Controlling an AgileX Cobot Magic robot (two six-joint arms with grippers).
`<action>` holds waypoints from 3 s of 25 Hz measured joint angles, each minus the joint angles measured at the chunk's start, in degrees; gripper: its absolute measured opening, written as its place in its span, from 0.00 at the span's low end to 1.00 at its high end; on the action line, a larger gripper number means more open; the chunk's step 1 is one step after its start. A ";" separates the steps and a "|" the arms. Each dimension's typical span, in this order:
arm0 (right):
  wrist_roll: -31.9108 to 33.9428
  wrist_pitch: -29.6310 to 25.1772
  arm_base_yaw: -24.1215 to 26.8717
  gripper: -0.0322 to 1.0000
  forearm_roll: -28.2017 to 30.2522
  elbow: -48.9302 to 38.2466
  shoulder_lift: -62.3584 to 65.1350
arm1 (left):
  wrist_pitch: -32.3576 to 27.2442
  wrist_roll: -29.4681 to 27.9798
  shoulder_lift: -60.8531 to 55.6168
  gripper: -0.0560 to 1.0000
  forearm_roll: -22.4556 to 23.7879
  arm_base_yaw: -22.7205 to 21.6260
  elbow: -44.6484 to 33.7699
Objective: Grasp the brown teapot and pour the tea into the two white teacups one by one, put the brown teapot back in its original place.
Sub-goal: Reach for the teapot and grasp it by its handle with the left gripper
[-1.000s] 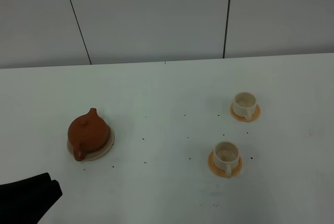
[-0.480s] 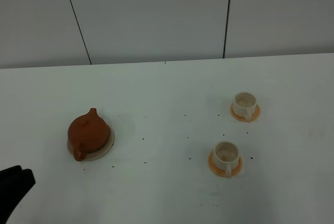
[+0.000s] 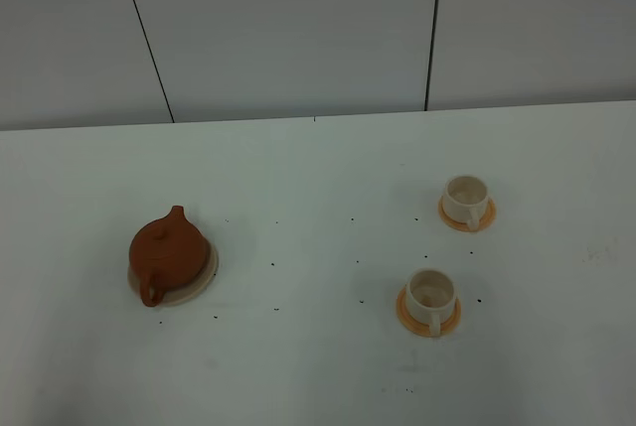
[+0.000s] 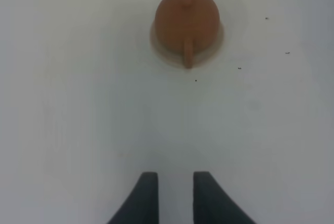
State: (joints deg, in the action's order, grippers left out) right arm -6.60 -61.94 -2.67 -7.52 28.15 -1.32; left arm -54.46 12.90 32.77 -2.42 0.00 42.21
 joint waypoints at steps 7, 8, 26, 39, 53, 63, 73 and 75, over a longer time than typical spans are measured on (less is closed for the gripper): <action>0.00 0.00 0.00 0.11 -0.07 0.00 0.00 | -4.97 -9.12 9.38 0.27 8.11 0.00 0.48; 0.00 0.05 0.00 0.11 -0.07 0.00 0.00 | -6.01 -10.59 11.46 0.27 10.25 -0.06 0.48; 0.00 0.04 0.00 0.11 -0.10 0.00 0.00 | 2.89 -6.81 30.60 0.33 15.28 0.98 13.80; 0.00 0.04 0.00 0.13 -0.10 0.00 0.00 | -1.88 -13.92 52.40 0.40 12.62 4.35 27.15; 0.00 0.04 0.00 0.14 -0.10 0.00 0.00 | -9.87 -24.58 66.49 0.40 17.93 12.74 37.01; 0.00 0.04 0.00 0.14 -0.14 0.00 0.00 | -9.41 -29.06 71.76 0.40 20.45 15.68 37.05; 0.00 0.04 0.00 0.15 -0.14 0.00 0.00 | -1.48 -27.67 76.71 0.40 18.05 17.97 37.05; 0.00 0.04 0.00 0.15 -0.14 0.00 0.00 | -1.02 -26.27 76.75 0.40 17.57 18.11 37.05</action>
State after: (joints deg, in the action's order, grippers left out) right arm -6.60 -61.90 -2.67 -7.66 28.15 -1.32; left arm -55.48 -13.36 109.52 15.15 18.11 79.26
